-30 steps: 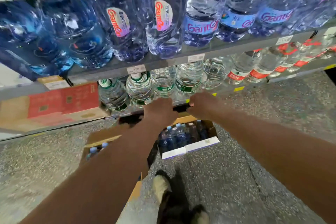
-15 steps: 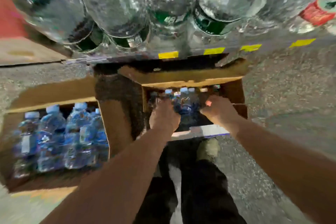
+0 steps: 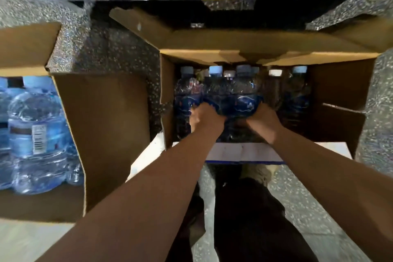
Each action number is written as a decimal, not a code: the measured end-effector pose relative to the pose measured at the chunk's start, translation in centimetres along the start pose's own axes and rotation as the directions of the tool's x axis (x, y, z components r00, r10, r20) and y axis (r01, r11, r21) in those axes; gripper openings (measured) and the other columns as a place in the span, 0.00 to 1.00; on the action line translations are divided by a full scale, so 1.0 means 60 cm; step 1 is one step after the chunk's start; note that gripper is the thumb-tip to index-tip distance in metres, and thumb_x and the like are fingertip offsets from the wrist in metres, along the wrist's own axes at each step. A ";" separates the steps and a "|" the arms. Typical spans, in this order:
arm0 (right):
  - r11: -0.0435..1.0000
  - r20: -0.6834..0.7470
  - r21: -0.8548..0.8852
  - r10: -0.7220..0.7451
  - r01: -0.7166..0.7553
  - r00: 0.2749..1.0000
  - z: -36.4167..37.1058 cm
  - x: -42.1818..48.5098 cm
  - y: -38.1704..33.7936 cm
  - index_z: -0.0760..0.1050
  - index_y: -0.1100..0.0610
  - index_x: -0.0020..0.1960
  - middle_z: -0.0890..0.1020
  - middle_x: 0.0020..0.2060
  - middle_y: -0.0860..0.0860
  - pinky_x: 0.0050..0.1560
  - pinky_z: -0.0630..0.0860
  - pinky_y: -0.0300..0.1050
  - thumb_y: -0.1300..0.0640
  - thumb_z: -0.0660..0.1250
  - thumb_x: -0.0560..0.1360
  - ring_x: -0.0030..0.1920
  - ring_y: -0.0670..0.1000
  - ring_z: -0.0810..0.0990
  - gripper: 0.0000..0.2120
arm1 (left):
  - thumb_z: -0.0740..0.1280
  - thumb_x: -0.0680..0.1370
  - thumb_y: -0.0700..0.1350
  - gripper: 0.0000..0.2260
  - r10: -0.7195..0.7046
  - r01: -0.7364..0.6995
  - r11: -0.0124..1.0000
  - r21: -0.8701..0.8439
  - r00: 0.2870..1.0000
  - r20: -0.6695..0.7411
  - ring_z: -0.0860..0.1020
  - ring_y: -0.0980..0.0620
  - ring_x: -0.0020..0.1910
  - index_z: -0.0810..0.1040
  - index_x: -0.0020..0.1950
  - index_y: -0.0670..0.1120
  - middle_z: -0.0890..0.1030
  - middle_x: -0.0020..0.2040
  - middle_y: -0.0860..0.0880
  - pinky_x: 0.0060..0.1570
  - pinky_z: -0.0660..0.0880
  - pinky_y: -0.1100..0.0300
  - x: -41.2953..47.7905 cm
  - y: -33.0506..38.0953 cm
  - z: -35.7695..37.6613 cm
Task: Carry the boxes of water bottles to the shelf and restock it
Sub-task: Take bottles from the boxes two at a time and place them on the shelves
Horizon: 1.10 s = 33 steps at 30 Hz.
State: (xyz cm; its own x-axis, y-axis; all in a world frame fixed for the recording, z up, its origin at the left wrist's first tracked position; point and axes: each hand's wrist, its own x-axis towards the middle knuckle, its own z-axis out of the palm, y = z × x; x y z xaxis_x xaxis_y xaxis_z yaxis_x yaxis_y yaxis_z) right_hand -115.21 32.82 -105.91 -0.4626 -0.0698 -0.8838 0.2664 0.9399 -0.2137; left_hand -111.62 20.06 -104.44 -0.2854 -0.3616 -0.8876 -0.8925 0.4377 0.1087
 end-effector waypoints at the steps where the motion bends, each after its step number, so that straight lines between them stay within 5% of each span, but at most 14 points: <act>1: 0.997 0.007 0.078 0.026 -0.026 1.000 -0.002 0.001 0.002 0.72 0.60 0.67 0.78 0.62 0.57 0.57 0.72 0.45 0.58 0.72 0.73 0.62 0.58 0.75 0.23 | 0.69 0.75 0.51 0.25 -0.010 0.010 1.000 0.014 1.000 -0.002 0.73 0.41 0.62 0.70 0.68 0.40 0.71 0.66 0.40 0.60 0.72 0.50 -0.001 0.001 0.003; 4: 0.978 0.008 0.207 0.036 -0.037 0.999 -0.005 -0.004 0.004 0.73 0.57 0.66 0.78 0.62 0.56 0.60 0.72 0.45 0.55 0.78 0.66 0.63 0.56 0.76 0.30 | 0.70 0.75 0.51 0.29 -0.015 0.015 1.000 -0.011 0.999 -0.034 0.70 0.41 0.65 0.65 0.70 0.40 0.68 0.68 0.40 0.64 0.70 0.49 -0.006 0.005 0.010; 10: 0.924 -0.038 0.374 0.098 -0.076 0.994 -0.003 -0.009 0.017 0.74 0.56 0.65 0.81 0.58 0.52 0.54 0.74 0.40 0.57 0.81 0.61 0.59 0.53 0.79 0.34 | 0.72 0.74 0.49 0.24 -0.043 0.039 0.994 -0.102 0.999 -0.033 0.75 0.43 0.60 0.70 0.65 0.40 0.76 0.62 0.42 0.56 0.73 0.53 -0.009 0.010 0.003; 17: 0.895 0.018 0.420 0.158 -0.151 0.987 -0.001 0.004 0.040 0.76 0.52 0.62 0.82 0.55 0.48 0.55 0.77 0.45 0.55 0.80 0.58 0.53 0.50 0.80 0.33 | 0.71 0.75 0.48 0.33 -0.065 0.063 0.989 -0.135 0.998 -0.009 0.63 0.40 0.71 0.56 0.74 0.43 0.60 0.72 0.40 0.68 0.64 0.49 -0.010 0.028 0.035; 22: 0.870 0.024 0.458 0.192 -0.181 0.981 0.004 0.013 0.051 0.75 0.53 0.63 0.82 0.54 0.50 0.53 0.79 0.45 0.51 0.81 0.50 0.52 0.50 0.81 0.41 | 0.73 0.73 0.44 0.31 -0.090 0.092 0.962 -0.256 0.996 0.022 0.74 0.40 0.62 0.58 0.68 0.44 0.74 0.62 0.40 0.61 0.73 0.47 0.000 0.024 0.041; 27: 0.845 0.036 0.506 0.176 -0.170 0.984 0.005 0.014 0.056 0.76 0.55 0.61 0.83 0.52 0.50 0.50 0.77 0.42 0.58 0.81 0.55 0.51 0.50 0.81 0.35 | 0.72 0.73 0.47 0.38 -0.064 0.064 0.980 -0.187 0.998 0.007 0.71 0.40 0.65 0.52 0.75 0.43 0.71 0.67 0.41 0.63 0.70 0.48 0.003 0.022 0.049; 33: 0.803 0.037 0.567 0.201 -0.186 0.979 -0.026 -0.019 0.039 0.76 0.59 0.59 0.83 0.52 0.53 0.52 0.80 0.49 0.59 0.77 0.50 0.49 0.53 0.81 0.37 | 0.77 0.66 0.54 0.35 0.013 -0.016 0.985 -0.174 1.000 -0.021 0.75 0.44 0.61 0.67 0.68 0.45 0.74 0.64 0.44 0.59 0.75 0.51 -0.026 0.029 0.017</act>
State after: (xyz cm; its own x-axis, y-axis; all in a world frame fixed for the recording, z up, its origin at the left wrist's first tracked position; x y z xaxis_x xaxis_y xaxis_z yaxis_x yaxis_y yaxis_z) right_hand -115.41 35.63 -104.77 -0.3682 0.1079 -0.9235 0.7791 0.5779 -0.2431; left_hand -112.34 22.23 -103.30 -0.3042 -0.3730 -0.8766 -0.9349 0.2936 0.1995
